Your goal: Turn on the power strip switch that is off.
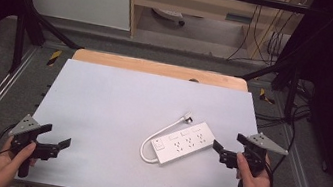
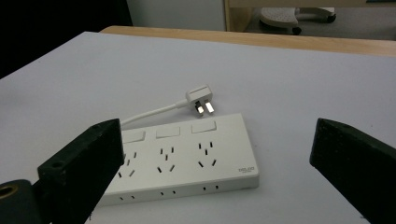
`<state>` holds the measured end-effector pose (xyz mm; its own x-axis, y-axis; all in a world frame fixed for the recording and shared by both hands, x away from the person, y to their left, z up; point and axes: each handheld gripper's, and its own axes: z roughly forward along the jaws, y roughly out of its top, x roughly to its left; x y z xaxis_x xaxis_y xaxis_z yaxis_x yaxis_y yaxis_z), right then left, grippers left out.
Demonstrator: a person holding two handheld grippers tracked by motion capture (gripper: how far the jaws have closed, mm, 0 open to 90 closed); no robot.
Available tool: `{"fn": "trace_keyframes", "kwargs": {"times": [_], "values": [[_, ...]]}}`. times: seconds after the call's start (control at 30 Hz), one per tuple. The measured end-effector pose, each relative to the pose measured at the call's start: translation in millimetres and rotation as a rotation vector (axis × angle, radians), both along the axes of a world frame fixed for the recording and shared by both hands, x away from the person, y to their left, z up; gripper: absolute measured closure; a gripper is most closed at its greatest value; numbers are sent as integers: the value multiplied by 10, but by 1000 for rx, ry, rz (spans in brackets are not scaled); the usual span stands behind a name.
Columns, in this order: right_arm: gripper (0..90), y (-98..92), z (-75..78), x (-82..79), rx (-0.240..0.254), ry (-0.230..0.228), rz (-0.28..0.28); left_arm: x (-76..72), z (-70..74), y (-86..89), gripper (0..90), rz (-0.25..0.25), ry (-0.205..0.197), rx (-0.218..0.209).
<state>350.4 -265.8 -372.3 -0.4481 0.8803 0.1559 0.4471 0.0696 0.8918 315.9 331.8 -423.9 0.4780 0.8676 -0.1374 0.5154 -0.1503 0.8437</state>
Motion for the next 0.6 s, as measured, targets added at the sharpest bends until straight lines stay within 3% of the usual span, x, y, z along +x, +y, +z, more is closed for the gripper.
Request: {"fn": "trace_keyframes", "kwargs": {"times": [0.2, 0.6], "values": [[28, 53, 144, 61, -27, -10, 9, -2, 1, 0, 71, 0, 3, -4], [32, 195, 281, 163, -36, -24, 41, 4, -3, -5, 72, 4, 11, 0]]}}
